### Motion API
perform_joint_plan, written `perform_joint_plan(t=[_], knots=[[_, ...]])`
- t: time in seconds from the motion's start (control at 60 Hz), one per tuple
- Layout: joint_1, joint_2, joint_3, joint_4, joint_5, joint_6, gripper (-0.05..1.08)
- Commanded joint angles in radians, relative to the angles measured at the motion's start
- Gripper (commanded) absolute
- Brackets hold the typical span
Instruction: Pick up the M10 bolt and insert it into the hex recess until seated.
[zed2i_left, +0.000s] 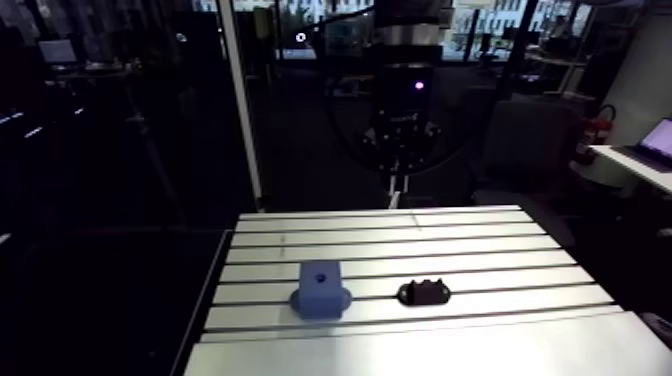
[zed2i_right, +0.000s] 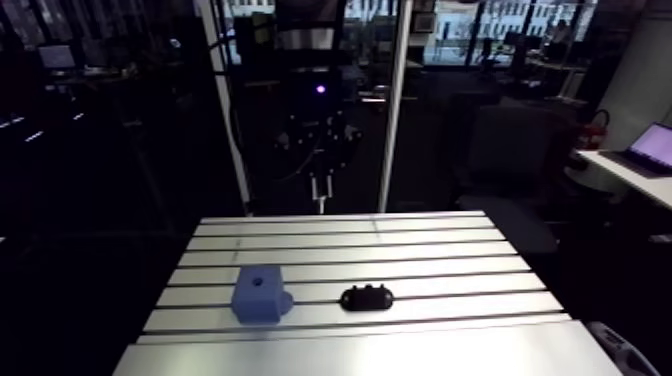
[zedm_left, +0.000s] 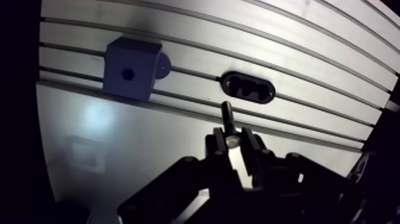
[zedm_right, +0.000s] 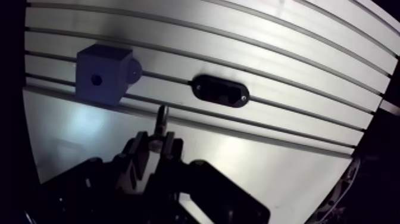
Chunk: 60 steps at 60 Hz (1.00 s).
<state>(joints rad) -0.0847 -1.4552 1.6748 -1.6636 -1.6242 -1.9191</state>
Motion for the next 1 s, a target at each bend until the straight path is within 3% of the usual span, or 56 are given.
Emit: perform_joint_plan(t=[0.017,0.133,0.317,0.667,1.0], knots=[[0.167,0.125,-0.147,0.163,-0.052,0.005,1.08],[0.230,0.160,-0.186,0.178,-0.055,0.011,1.08],[0.268,0.205,-0.210,0.179,-0.058,0.025,1.08],[0.275,0.266,-0.247,0.178,-0.062,0.024,1.08],[0.278,0.272,-0.244,0.178,-0.062,0.015,1.08]])
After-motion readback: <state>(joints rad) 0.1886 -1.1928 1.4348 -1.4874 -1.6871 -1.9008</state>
